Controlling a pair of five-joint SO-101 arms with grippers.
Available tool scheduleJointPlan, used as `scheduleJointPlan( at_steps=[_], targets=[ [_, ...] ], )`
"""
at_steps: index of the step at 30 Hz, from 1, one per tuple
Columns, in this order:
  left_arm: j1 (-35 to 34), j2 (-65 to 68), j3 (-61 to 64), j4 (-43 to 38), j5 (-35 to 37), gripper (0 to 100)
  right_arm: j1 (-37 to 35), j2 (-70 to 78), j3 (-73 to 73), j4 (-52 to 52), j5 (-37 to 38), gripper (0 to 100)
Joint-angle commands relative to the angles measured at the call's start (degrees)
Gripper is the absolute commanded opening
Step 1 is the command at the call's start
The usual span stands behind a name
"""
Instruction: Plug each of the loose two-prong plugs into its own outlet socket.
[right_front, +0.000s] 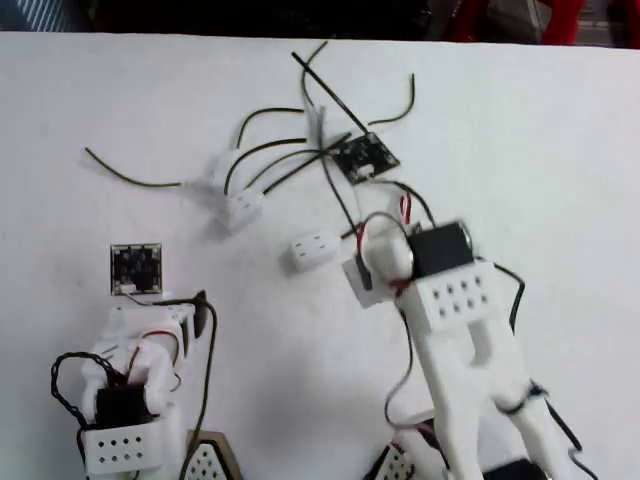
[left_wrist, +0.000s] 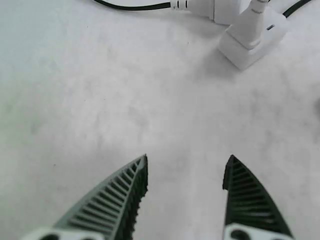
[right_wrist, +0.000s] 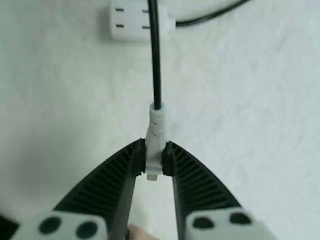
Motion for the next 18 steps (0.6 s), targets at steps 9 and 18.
scheduleJointPlan(
  at_steps=[9,18],
  targets=[
    [-0.40,0.22,-0.09,0.26,0.00,24,-5.76,-10.24,30.77,-48.84,0.53,1.7],
    [-0.40,0.22,-0.09,0.26,0.00,24,-7.96,-9.80,45.54,-76.26,0.53,1.7]
  ],
)
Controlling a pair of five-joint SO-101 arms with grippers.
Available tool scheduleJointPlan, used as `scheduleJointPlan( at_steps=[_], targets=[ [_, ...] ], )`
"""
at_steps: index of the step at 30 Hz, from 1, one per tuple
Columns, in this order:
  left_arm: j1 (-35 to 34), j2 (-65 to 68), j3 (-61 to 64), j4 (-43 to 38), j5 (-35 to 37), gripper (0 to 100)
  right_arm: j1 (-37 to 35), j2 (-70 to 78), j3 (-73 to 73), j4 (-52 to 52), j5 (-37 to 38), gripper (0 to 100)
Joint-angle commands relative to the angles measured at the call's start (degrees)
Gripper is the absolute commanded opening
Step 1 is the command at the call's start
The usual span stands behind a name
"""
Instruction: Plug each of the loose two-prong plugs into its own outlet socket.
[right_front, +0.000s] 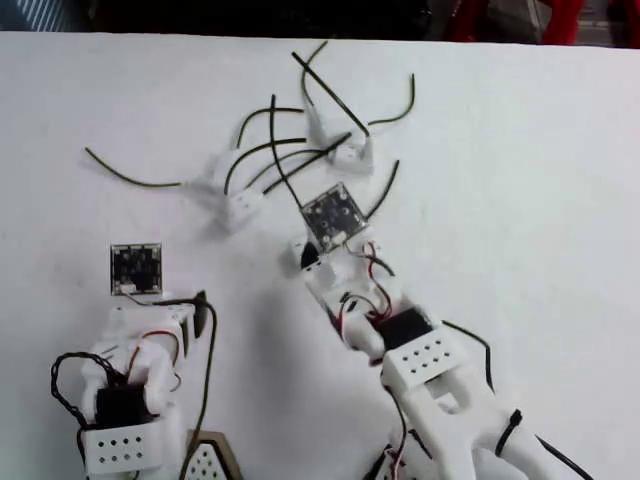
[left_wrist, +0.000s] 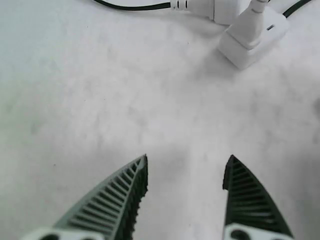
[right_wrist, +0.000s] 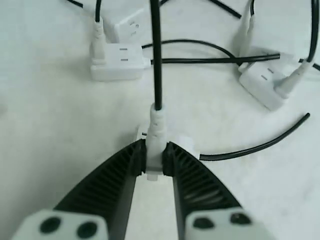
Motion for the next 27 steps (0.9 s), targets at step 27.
scheduleJointPlan(
  at_steps=[27],
  targets=[
    [-0.48,0.22,-0.09,0.35,0.00,24,-3.65,9.36,7.82,-29.14,-9.67,1.7]
  ],
)
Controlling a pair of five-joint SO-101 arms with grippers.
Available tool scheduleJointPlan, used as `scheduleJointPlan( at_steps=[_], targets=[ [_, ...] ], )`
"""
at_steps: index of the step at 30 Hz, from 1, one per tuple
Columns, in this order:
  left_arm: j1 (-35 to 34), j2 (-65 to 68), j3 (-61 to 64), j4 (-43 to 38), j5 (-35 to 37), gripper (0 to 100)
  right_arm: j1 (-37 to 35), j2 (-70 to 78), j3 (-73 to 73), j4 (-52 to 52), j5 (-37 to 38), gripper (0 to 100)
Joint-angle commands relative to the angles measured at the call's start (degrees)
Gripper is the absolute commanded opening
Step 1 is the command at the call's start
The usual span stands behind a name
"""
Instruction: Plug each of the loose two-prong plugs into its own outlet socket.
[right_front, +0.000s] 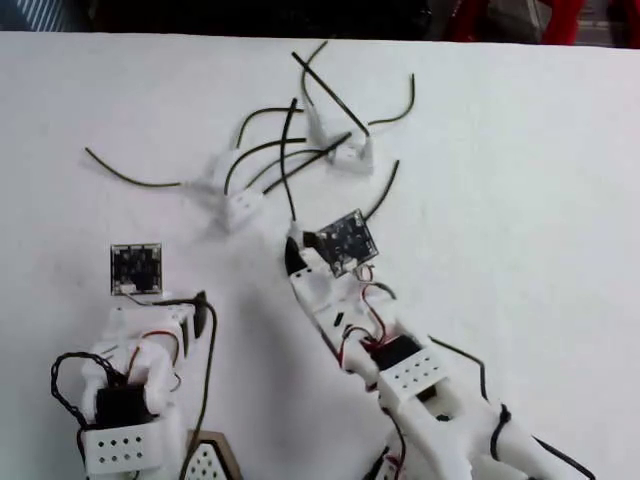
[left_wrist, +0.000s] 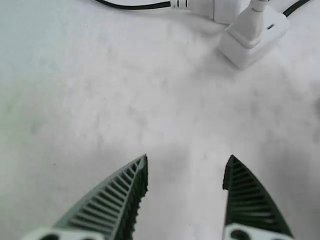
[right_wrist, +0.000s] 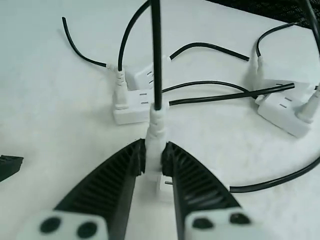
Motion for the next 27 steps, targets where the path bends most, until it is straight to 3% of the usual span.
scheduleJointPlan(
  at_steps=[1,10,27],
  targets=[
    [-0.48,0.22,-0.09,0.18,0.00,24,0.04,7.25,-3.69,-4.09,-0.44,1.7],
    [-0.48,0.22,-0.09,0.18,0.00,24,1.71,18.15,-4.66,-13.05,0.09,1.7],
    [-0.48,0.22,-0.09,0.18,0.00,24,3.56,21.23,-7.91,-13.14,0.09,1.7]
  ],
)
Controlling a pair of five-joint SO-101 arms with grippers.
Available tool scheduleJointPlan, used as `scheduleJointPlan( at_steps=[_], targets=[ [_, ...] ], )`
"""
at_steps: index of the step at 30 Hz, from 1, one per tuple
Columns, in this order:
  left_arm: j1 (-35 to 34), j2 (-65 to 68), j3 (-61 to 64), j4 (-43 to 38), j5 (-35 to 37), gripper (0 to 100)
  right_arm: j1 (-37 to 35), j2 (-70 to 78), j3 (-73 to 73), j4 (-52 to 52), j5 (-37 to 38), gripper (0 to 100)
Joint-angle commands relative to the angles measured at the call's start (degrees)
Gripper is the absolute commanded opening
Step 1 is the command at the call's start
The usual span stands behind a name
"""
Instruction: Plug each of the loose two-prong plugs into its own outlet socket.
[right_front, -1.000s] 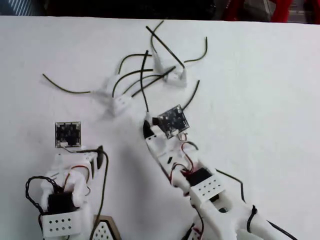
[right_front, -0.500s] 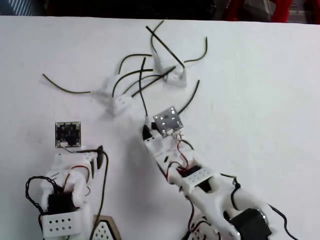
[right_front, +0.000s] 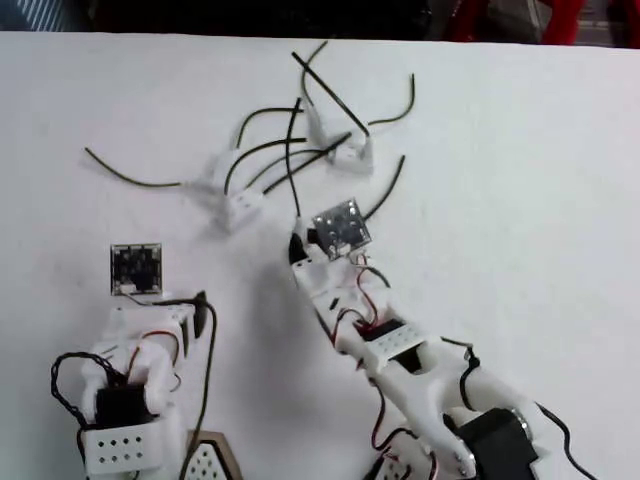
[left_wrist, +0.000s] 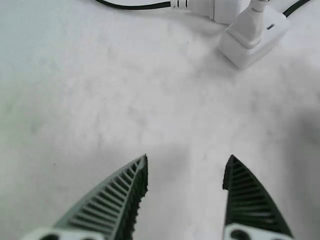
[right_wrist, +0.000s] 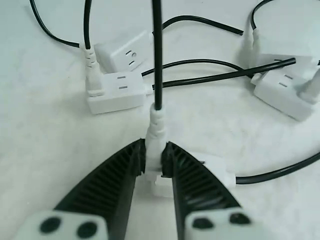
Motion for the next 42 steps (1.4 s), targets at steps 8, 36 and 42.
scheduleJointPlan(
  at_steps=[8,36,42],
  targets=[
    [-0.48,0.22,-0.09,0.18,0.00,24,3.30,6.37,-5.71,-1.27,0.18,1.7],
    [-0.48,0.22,-0.09,0.18,0.00,24,3.74,4.53,-12.66,29.58,5.45,1.7],
    [-0.48,0.22,-0.09,0.18,0.00,24,3.74,1.45,-12.66,35.47,5.45,1.7]
  ],
)
